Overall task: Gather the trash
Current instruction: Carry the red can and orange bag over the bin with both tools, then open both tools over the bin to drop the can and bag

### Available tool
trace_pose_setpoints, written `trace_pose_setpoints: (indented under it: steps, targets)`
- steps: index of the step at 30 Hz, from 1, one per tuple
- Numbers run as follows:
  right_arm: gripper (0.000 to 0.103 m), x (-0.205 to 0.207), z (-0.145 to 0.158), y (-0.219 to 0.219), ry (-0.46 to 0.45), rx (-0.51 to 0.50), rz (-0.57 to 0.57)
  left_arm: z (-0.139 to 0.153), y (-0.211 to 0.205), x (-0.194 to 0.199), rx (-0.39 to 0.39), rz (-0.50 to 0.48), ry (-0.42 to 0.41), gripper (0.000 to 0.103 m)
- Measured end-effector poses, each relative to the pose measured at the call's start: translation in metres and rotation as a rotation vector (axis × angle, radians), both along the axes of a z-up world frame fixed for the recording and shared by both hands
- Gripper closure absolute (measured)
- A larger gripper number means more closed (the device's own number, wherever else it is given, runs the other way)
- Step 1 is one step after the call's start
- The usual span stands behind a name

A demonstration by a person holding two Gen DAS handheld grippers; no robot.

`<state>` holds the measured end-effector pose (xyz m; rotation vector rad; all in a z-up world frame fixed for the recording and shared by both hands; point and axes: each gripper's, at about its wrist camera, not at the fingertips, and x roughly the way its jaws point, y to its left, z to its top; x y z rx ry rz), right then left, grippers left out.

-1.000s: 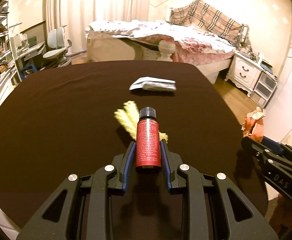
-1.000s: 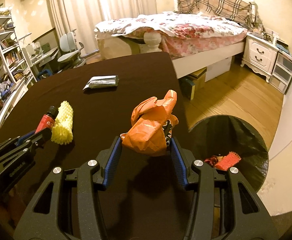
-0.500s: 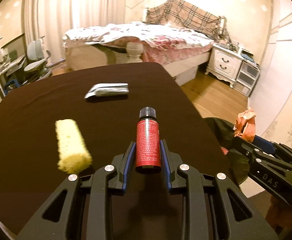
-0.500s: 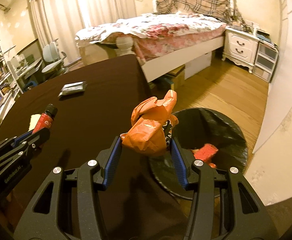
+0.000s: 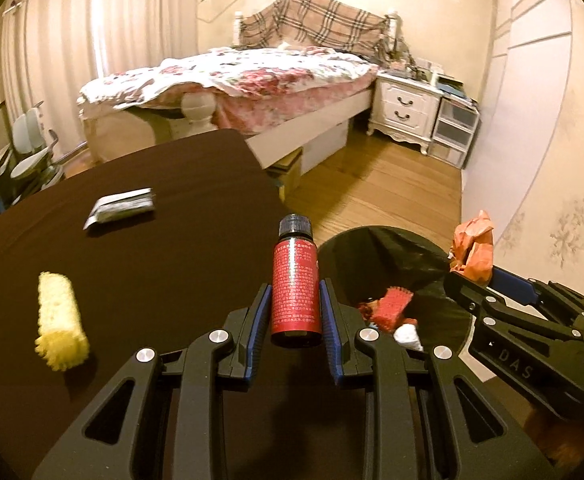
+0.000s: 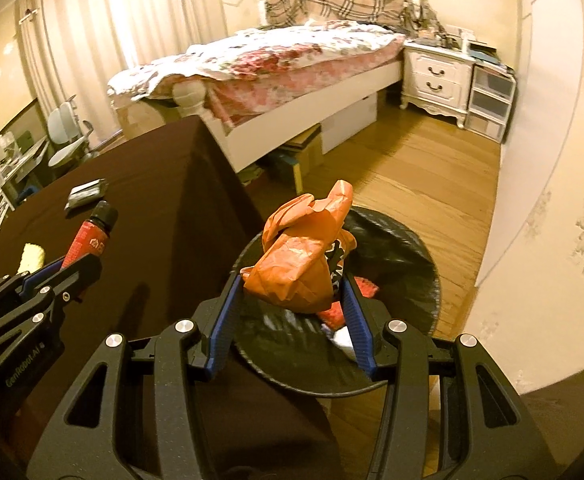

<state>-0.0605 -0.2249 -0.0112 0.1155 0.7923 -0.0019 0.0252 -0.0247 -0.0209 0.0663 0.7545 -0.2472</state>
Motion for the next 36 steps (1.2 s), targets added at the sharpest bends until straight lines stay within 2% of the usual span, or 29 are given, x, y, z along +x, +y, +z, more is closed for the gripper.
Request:
trace_pose_setpoints:
  steps: [18,31,33,35,36]
  targets:
    - [0.055,0.018,-0.016,-0.038,0.032,-0.007,-0.075,-0.016,-0.054,0.029,0.042,-0.056,0.028,0.076]
    - [0.055,0.028,-0.017,-0.051,0.028,0.002,-0.104,-0.023,-0.067,0.037,0.071,-0.054,0.045,0.075]
    - [0.054,0.026,-0.018,-0.052,0.028,-0.001,-0.11,-0.023,-0.066,0.037,0.07,-0.052,0.048,0.069]
    - [0.053,0.025,-0.019,-0.055,0.03,-0.002,-0.12,-0.022,-0.066,0.038,0.066,-0.045,0.045,0.051]
    - [0.053,0.025,-0.02,-0.056,0.032,-0.002,-0.126,-0.021,-0.065,0.037,0.06,-0.042,0.04,0.05]
